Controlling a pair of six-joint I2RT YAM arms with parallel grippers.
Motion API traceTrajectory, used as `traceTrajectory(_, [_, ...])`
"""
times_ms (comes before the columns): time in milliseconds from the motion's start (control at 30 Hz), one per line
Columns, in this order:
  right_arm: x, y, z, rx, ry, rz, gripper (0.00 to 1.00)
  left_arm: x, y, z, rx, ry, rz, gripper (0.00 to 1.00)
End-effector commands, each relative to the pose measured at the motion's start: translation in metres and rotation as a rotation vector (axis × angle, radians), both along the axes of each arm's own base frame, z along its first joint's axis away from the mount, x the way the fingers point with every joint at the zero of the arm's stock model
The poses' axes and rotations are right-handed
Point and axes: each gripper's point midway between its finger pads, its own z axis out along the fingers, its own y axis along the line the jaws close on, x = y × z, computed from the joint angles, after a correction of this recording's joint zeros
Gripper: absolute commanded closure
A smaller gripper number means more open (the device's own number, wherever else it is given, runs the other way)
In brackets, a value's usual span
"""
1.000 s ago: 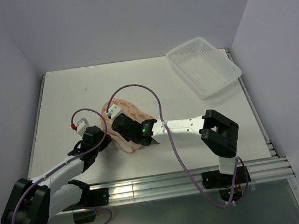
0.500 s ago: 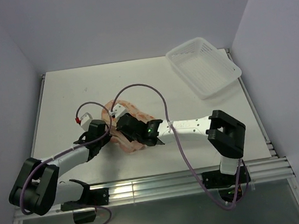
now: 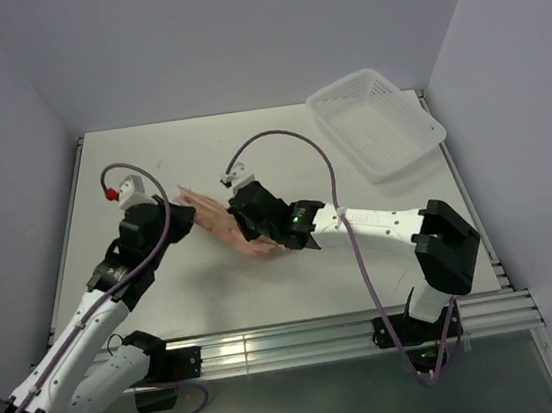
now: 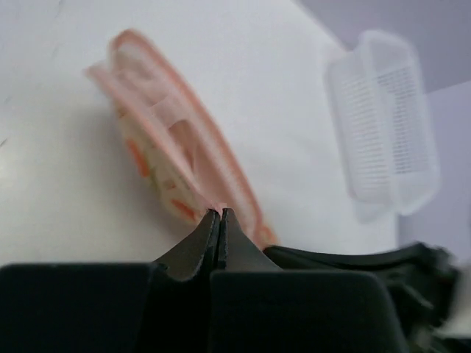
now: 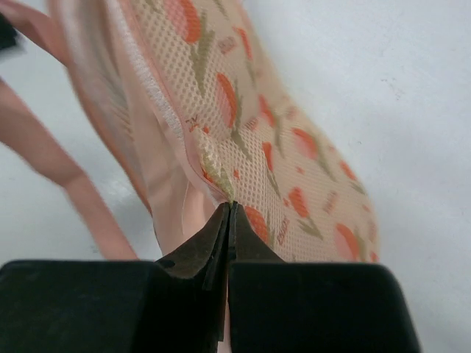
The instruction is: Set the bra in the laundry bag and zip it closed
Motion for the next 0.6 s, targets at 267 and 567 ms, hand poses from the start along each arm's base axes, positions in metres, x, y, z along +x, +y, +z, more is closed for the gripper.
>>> traceTrajectory(267, [0.003, -0.015, 0.122, 0.283, 0.052, 0.016, 1.00, 0.000, -0.018, 0.145, -0.072, -0.225, -0.158, 1.00])
traceTrajectory(567, [-0.014, -0.042, 0.141, 0.328, 0.070, 0.032, 1.00, 0.006, -0.037, 0.136, -0.129, -0.216, -0.232, 1.00])
